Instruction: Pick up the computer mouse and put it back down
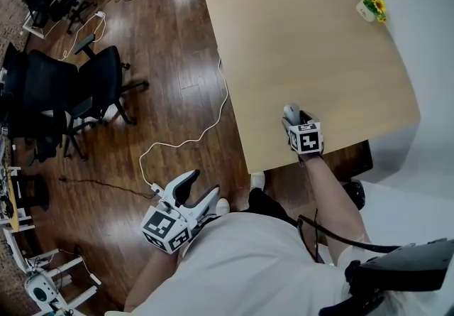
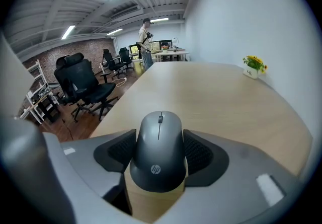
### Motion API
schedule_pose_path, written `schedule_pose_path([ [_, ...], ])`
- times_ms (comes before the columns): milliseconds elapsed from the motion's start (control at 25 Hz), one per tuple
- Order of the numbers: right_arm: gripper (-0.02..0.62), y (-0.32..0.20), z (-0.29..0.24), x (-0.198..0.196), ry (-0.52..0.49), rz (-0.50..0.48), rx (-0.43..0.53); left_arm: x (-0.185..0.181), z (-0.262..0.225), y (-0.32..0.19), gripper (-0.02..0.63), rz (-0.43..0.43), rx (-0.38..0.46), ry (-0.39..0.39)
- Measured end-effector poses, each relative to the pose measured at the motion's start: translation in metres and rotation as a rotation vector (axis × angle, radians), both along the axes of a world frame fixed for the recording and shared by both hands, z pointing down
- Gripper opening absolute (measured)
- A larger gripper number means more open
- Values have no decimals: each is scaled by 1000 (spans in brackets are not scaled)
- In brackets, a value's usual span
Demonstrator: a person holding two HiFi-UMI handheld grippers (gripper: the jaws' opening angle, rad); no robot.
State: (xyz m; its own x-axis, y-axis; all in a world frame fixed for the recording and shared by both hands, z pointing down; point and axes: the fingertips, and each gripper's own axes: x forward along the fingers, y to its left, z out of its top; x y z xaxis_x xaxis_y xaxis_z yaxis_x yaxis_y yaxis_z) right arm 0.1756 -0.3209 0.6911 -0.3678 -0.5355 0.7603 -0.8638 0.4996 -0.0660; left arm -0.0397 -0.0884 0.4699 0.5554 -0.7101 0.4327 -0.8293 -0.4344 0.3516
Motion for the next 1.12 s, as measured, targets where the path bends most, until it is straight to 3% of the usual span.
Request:
schedule_pose_path([
  [320,296,83,-113,-11,-81,34,103,-19,-15,36,261,78,63,49],
  [640,296,196,-211,-36,-88,8,205,-36,-28,88,265,151,122,73],
  [1120,296,310,-259,-54,-102,57,272,-60,-26,155,262,206,151,84],
])
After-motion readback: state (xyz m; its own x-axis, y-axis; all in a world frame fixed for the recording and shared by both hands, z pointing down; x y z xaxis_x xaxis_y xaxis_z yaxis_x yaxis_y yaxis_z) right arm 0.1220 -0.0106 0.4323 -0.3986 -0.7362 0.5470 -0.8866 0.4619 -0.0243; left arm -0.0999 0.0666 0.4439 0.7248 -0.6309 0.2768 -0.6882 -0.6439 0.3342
